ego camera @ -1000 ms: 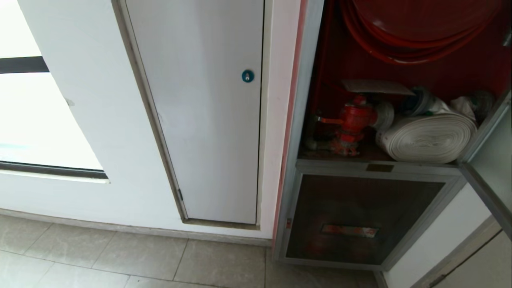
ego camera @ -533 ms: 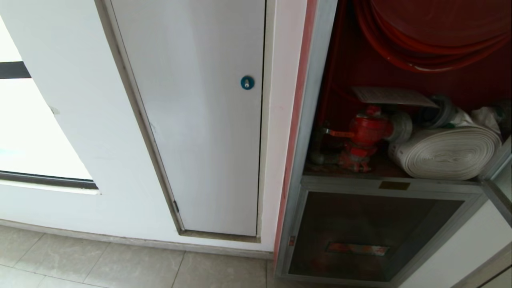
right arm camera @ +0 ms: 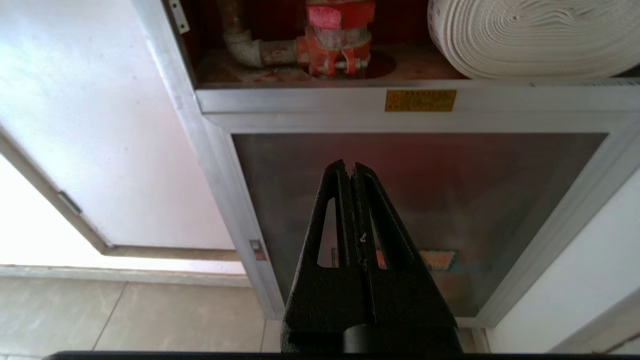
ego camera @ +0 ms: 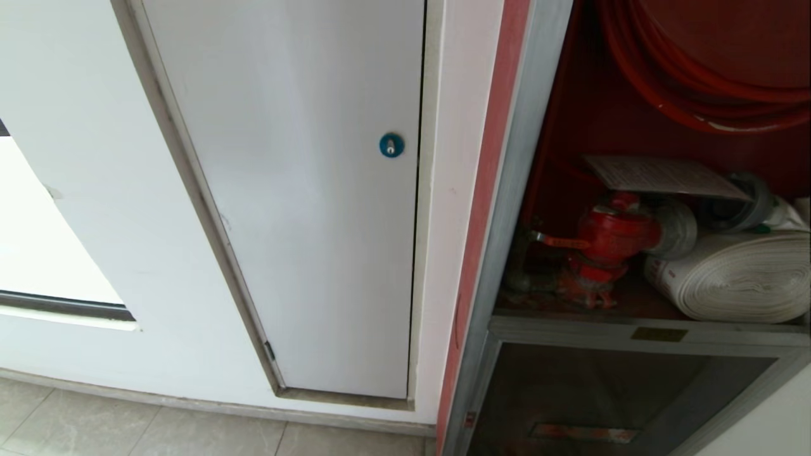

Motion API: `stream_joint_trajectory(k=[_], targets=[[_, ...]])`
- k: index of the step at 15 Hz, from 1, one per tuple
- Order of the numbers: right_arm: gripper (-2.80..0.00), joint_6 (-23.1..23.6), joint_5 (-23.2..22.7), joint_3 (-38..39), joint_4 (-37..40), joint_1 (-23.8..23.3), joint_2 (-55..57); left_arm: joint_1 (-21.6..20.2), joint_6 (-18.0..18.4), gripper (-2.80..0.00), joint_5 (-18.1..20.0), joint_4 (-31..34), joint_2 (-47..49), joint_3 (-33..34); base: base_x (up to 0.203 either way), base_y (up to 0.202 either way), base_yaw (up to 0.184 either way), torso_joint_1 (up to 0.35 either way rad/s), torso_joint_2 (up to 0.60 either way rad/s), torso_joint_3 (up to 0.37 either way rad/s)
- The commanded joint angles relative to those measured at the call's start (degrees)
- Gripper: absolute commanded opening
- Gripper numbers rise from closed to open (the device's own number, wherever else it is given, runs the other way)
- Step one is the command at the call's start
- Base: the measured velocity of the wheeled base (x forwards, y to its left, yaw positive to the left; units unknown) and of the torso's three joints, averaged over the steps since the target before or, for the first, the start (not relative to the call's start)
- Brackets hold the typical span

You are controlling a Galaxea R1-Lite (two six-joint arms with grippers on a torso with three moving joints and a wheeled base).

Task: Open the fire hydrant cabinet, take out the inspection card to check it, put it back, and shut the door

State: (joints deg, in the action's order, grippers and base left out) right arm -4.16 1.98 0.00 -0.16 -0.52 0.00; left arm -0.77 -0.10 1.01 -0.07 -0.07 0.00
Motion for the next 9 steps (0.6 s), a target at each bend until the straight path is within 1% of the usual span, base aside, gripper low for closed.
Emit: stream_joint_trajectory(k=[1, 9], targets=[[-2.80, 0.20, 0.01, 0.00, -0.02, 0.00, 0.09, -0.02, -0.08, -2.80, -0.05, -0.01, 0.07, 0.00, 0.194, 0.000, 0.001, 0.007, 0.00, 0.005], [-2.80, 0.11, 0.00, 0.00, -0.11, 0.00, 0.09, -0.04, -0.52, -2.80, -0.40, -0.10, 0.07, 0.00, 0.190, 0.000, 0.000, 0.003, 0.00, 0.002]])
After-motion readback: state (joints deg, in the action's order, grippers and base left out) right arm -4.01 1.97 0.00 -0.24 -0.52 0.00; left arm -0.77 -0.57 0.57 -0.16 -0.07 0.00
